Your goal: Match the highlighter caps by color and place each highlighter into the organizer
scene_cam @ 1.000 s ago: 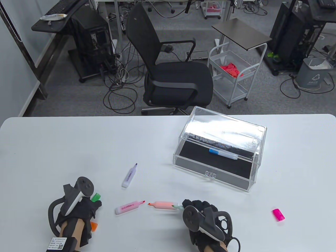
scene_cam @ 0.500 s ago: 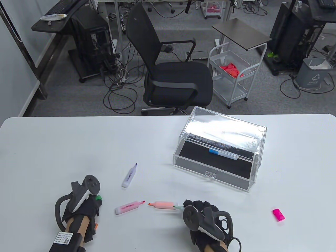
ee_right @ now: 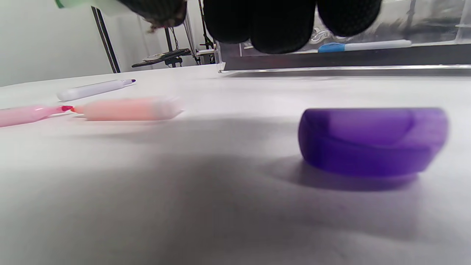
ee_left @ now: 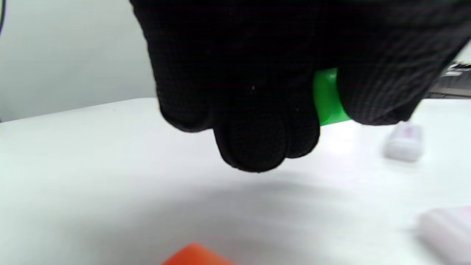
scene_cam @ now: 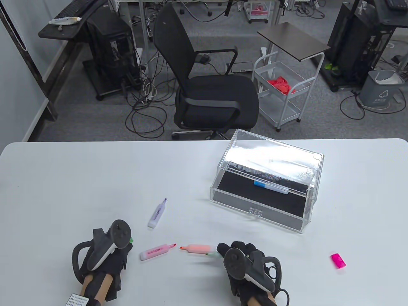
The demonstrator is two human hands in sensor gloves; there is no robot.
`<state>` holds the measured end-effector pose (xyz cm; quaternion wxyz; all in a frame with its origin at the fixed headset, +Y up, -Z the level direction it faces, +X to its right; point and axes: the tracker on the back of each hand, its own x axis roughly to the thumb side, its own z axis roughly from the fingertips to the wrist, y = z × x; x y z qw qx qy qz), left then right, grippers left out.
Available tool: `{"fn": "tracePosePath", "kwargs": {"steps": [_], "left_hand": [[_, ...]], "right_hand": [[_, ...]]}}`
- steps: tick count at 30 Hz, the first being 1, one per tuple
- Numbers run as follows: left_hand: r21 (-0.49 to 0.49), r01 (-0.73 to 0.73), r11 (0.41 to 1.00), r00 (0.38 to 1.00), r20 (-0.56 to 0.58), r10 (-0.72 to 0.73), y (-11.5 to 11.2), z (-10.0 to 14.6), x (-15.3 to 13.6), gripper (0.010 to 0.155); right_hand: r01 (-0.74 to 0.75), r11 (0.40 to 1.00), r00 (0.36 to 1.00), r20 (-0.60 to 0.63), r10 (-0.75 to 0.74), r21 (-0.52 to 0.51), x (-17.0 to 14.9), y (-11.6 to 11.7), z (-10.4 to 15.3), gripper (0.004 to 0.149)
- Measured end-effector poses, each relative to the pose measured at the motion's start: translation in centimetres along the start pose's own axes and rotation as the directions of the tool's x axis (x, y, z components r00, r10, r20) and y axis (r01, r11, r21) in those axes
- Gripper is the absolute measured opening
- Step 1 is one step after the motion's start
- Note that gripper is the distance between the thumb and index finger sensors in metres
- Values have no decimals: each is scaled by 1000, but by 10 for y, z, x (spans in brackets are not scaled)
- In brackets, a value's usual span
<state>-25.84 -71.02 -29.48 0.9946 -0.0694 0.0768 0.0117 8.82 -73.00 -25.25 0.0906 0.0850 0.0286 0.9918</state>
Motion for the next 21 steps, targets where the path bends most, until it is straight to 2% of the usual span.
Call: {"fn": "tracePosePath", "kwargs": {"steps": [6, 15, 21], "left_hand": [[46, -28, 999, 996, 90, 24, 3, 29, 28, 55], [50, -110, 993, 978, 185, 99, -5, 53, 64, 56], [72, -107, 992, 967, 240, 87, -7, 67, 91, 56]], "right_hand": [[42, 999, 996, 73, -41, -15, 6, 0, 1, 51], [81, 997, 989, 125, -80, -4, 16, 2, 3, 53], [87, 996, 985, 149, -88, 11, 21, 4, 2, 52]]}}
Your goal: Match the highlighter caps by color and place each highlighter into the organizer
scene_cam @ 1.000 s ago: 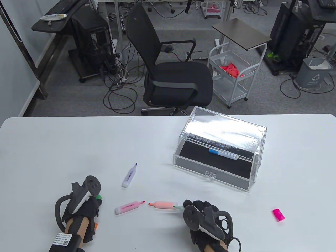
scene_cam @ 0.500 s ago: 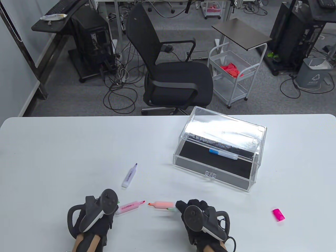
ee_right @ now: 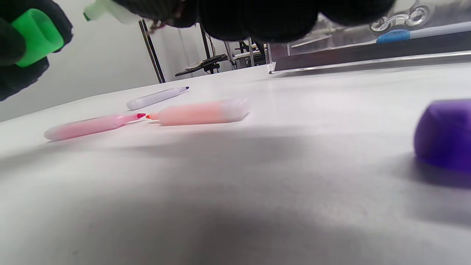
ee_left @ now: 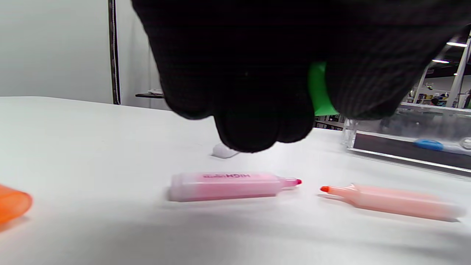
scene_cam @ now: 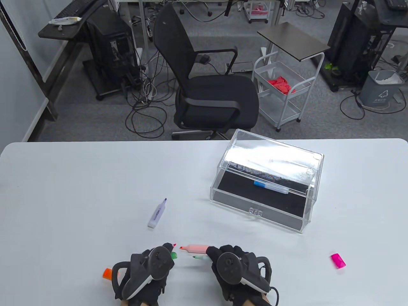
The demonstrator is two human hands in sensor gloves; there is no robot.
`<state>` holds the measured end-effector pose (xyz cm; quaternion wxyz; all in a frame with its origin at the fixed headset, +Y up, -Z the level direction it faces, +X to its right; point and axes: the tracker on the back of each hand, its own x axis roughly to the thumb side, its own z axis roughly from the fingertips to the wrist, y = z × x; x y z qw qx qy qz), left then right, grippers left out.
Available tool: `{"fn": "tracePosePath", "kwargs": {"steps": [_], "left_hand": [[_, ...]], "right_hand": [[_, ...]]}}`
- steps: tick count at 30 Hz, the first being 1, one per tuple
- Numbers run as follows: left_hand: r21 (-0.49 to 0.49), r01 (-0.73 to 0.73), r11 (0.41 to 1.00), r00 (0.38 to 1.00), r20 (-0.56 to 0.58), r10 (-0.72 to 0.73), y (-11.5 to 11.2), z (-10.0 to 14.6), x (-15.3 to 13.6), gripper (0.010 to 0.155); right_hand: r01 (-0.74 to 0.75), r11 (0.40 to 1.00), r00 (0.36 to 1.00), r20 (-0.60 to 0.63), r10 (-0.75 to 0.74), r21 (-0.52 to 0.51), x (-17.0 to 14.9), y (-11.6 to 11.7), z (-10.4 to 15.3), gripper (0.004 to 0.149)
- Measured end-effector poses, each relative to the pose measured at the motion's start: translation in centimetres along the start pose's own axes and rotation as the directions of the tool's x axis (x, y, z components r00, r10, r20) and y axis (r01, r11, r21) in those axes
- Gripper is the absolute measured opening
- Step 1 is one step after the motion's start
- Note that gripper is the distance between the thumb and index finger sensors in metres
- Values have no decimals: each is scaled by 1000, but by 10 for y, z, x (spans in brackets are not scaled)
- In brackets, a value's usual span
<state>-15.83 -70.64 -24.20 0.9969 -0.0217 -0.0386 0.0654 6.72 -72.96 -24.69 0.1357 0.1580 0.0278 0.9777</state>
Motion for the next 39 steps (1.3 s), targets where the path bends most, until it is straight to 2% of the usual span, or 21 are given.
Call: {"fn": "tracePosePath", "kwargs": {"steps": [6, 23, 29, 34, 39], "left_hand": [[57, 1, 998, 999, 33, -3, -7, 8, 8, 56], [24, -9, 1000, 997, 73, 7, -15, 14, 15, 56], [53, 23, 998, 992, 122, -29, -17, 16, 24, 56], [104, 79, 992, 969, 227, -101, -18, 20, 33, 55], [143, 64, 988, 958, 269, -101, -17, 24, 38, 55]], "right_hand": [[18, 1000, 1000, 16, -18, 9, 2, 3, -1, 52], [-19, 999, 998, 68, 17, 31, 23, 13, -4, 52], [-4, 999, 997, 78, 1, 39, 23, 13, -4, 53], [49, 995, 995, 82, -56, 86, 21, 14, -3, 54], [73, 995, 991, 106, -80, 66, 20, 11, -2, 51]]}}
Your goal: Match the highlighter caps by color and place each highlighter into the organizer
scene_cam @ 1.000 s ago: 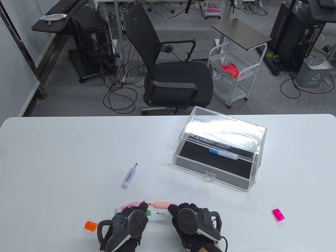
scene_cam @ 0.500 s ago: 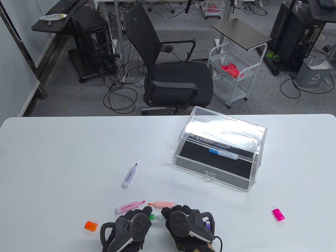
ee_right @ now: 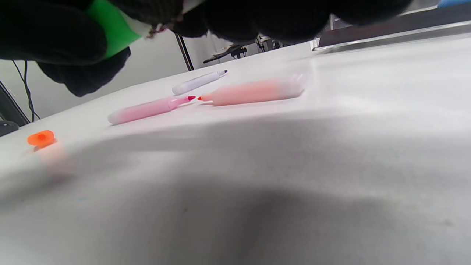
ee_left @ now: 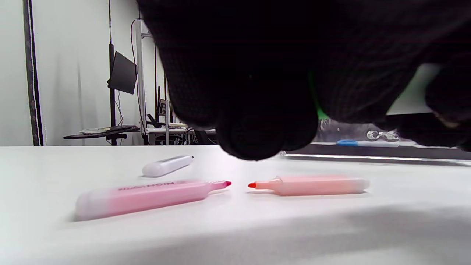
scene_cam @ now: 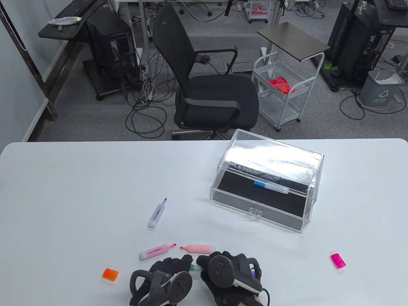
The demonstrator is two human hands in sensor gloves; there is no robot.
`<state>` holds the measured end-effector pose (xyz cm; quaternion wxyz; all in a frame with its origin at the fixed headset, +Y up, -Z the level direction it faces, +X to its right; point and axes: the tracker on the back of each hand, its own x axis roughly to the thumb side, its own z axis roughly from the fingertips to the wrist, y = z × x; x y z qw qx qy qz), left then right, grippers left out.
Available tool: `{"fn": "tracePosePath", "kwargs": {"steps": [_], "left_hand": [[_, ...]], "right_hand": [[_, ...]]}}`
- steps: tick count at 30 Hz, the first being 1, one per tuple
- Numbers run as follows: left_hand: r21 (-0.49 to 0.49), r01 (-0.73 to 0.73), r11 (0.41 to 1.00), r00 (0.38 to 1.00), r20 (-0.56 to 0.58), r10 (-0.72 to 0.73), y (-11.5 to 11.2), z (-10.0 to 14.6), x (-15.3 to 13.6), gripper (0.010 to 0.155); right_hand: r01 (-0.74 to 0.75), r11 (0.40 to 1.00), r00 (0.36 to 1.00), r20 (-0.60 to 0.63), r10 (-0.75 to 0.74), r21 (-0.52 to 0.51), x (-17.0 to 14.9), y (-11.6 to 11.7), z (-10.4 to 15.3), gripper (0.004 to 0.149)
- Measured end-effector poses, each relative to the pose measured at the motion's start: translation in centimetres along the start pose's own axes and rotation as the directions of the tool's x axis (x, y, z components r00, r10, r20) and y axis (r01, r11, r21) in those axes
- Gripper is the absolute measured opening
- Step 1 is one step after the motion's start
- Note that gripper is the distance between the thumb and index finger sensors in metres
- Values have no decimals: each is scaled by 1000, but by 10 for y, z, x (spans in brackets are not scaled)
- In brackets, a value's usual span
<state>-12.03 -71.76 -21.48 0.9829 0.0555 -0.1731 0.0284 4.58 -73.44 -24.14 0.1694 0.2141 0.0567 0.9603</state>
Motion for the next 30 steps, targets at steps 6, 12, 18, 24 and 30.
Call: {"fn": "tracePosePath", "kwargs": {"steps": [6, 12, 18, 24, 30], "left_hand": [[19, -5, 1000, 1000, 10, 5, 1, 3, 6, 55], [18, -22, 1000, 1000, 7, 22, -3, 4, 5, 56], [29, -71, 997, 995, -69, 73, 0, 5, -9, 64], [-33, -65, 997, 978, -201, 57, -3, 7, -42, 75], [-128, -54, 990, 952, -305, 13, -7, 10, -69, 84]], "right_hand": [[-30, 999, 999, 17, 30, -15, 3, -2, 3, 50], [-31, 998, 998, -51, 34, 55, 1, 4, 3, 51], [-49, 999, 996, -79, 49, 3, -3, -1, 4, 51], [-70, 991, 988, -144, 54, -113, -14, -20, 2, 51], [-199, 966, 958, -242, 155, -166, -41, -64, -15, 52]]}}
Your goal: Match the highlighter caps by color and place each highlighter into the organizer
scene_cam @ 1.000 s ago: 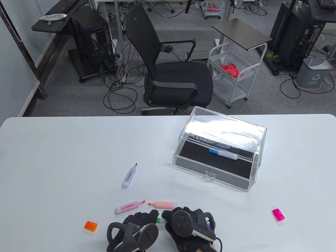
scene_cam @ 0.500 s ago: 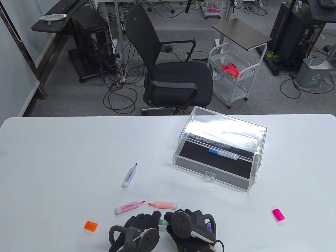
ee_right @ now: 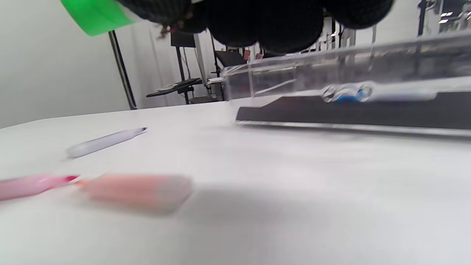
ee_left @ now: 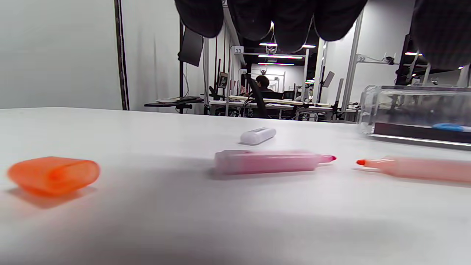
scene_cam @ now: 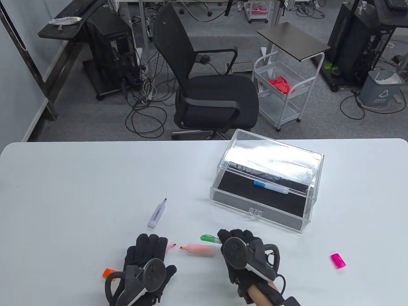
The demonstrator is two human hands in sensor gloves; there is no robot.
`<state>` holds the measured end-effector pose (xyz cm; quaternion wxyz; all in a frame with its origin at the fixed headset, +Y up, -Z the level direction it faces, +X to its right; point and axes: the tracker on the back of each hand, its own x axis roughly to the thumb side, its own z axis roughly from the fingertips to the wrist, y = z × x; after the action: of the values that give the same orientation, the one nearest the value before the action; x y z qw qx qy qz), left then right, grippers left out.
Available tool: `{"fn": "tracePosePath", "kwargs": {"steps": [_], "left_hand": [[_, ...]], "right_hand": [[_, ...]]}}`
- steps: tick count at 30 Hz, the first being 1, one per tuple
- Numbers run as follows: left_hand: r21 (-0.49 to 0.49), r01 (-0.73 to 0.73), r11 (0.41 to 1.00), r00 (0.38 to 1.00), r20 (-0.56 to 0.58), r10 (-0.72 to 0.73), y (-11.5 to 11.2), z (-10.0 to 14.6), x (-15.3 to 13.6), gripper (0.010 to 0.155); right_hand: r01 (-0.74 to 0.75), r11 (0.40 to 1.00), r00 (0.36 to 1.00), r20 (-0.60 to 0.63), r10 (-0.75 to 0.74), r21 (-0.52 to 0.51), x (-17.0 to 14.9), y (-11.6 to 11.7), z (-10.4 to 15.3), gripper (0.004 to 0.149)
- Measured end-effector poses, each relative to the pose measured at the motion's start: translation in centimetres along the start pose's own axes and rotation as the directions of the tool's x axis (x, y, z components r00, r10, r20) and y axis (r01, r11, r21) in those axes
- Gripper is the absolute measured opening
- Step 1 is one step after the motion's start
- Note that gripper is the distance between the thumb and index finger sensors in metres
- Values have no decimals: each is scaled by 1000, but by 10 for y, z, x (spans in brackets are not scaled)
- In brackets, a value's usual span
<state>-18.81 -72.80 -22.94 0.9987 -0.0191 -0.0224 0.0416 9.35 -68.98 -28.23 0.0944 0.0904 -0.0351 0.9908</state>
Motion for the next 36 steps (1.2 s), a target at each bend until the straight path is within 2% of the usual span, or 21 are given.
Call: {"fn": "tracePosePath", "kwargs": {"steps": [4, 10, 15, 20, 23, 27, 36], "left_hand": [[-67, -17, 998, 999, -52, 14, -4, -3, -10, 87], [-106, -21, 994, 994, -105, 10, -6, -4, -19, 90], [-119, -30, 992, 993, -119, 16, -7, -3, -20, 90], [-122, -33, 992, 991, -133, 17, -7, -3, -22, 91], [-140, -44, 989, 989, -145, 23, -9, -4, -26, 91], [-148, -46, 988, 987, -162, 22, -10, -6, -30, 92], [-169, -53, 984, 985, -173, 24, -10, -6, -32, 92]], "right_hand": [[-36, 997, 996, -81, 30, -64, -24, -21, -19, 52], [-64, 995, 972, -229, 44, -79, -62, -35, -46, 52], [-43, 997, 928, -373, 16, -63, -89, -34, -68, 51], [-58, 998, 881, -470, 51, -1, -113, -20, -87, 52], [-46, 999, 868, -494, 50, 22, -121, -12, -92, 57], [-2, 1000, 881, -473, -2, -8, -122, -9, -92, 63], [-3, 1000, 949, -316, -3, -17, -94, -18, -79, 68]]}}
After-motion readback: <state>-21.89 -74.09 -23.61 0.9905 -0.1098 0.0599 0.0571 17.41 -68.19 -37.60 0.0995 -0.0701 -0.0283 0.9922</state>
